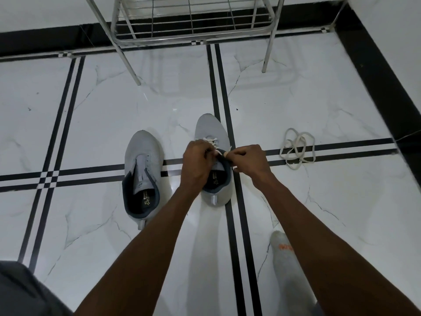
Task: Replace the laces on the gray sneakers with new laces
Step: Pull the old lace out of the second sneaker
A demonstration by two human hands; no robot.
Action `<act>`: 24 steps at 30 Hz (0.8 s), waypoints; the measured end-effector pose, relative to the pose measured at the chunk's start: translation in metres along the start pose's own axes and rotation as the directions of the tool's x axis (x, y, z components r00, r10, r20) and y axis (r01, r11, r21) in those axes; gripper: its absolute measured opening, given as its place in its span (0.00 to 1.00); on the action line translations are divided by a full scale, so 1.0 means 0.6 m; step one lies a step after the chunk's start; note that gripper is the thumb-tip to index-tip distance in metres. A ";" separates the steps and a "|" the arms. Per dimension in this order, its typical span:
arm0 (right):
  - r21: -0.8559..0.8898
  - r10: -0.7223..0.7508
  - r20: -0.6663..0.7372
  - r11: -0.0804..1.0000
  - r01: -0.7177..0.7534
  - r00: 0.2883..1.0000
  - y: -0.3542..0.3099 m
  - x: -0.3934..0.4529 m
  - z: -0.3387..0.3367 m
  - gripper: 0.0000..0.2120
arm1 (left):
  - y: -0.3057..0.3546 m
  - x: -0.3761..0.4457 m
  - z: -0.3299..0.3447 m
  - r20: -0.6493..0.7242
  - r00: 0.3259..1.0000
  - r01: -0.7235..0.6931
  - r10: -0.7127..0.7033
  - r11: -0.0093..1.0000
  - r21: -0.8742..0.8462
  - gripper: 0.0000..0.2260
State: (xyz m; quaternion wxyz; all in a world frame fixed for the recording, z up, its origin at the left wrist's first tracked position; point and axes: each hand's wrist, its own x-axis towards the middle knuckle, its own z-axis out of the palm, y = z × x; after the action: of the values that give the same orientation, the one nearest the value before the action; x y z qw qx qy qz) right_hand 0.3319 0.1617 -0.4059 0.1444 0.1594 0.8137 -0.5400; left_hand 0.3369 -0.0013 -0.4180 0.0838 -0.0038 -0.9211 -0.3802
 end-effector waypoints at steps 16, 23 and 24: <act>-0.320 -0.370 0.000 0.880 0.350 0.929 -0.007 -0.006 0.016 0.14 | -0.014 -0.049 -0.017 0.060 0.984 0.174 -0.166 0.973 -0.155 0.08; -0.380 -0.432 0.020 0.831 0.407 0.902 -0.004 0.014 0.023 0.09 | -0.042 -0.044 -0.010 -0.071 0.913 0.357 -0.402 0.871 -0.338 0.04; -0.375 -0.414 0.009 0.842 0.387 0.910 -0.004 0.016 0.020 0.10 | -0.049 -0.043 -0.008 -0.072 0.892 0.393 -0.446 0.846 -0.359 0.04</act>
State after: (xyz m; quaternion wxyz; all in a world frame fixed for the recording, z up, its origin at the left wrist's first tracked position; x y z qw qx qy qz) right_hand 0.3228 0.1507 -0.4122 0.0264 -0.0248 0.9203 -0.3894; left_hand 0.3611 -0.0239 -0.4393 0.0671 0.2130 -0.8119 -0.5395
